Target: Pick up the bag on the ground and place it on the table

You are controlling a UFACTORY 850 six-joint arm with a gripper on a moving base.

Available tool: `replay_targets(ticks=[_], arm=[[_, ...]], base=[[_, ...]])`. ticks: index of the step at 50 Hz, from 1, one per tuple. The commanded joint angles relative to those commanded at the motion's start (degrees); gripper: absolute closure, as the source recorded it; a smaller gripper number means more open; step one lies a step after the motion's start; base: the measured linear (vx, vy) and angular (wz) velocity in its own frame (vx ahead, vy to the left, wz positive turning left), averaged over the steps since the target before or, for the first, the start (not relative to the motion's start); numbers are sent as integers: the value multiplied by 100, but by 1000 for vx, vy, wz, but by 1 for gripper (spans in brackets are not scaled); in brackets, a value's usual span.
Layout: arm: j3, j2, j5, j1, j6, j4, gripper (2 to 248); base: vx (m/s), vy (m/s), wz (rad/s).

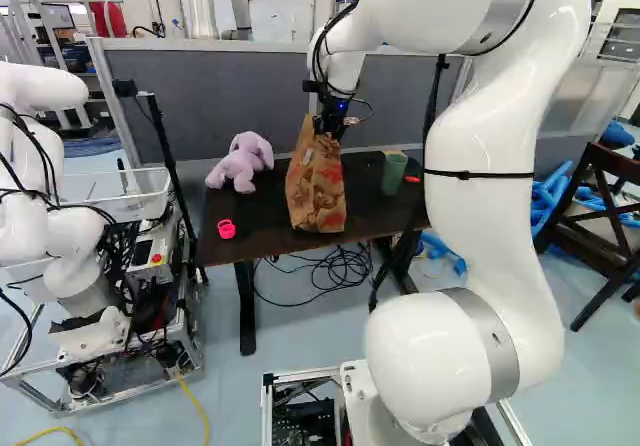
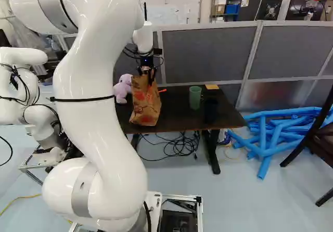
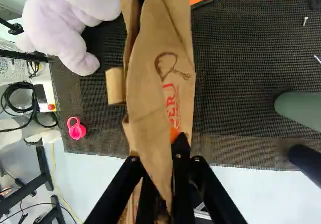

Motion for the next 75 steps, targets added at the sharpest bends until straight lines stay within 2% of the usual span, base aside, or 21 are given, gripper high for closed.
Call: replay_targets(ticks=[4, 5, 9, 10, 14, 15, 19, 20, 25, 26, 30, 31, 55, 75], arm=[[0, 0, 0, 0, 0, 0, 200], [0, 0, 0, 0, 0, 0, 166], [0, 0, 0, 0, 0, 0, 166], [0, 0, 0, 0, 0, 0, 132], [0, 0, 0, 0, 0, 0, 132], [0, 0, 0, 0, 0, 0, 96], [0, 0, 0, 0, 0, 0, 96], [0, 0, 0, 0, 0, 0, 60], [0, 0, 0, 0, 0, 0, 60], [0, 0, 0, 0, 0, 0, 24], [0, 0, 0, 0, 0, 0, 24], [0, 0, 0, 0, 0, 0, 4], [31, 250, -22, 0, 0, 0, 3], [51, 551, -421, 0, 0, 0, 3]], base=[[0, 0, 0], [0, 0, 0], [0, 0, 0], [0, 0, 0], [0, 0, 0], [0, 0, 0], [0, 0, 0], [0, 0, 0], [0, 0, 0], [0, 0, 0], [0, 0, 0], [0, 0, 0], [0, 0, 0], [0, 0, 0]])
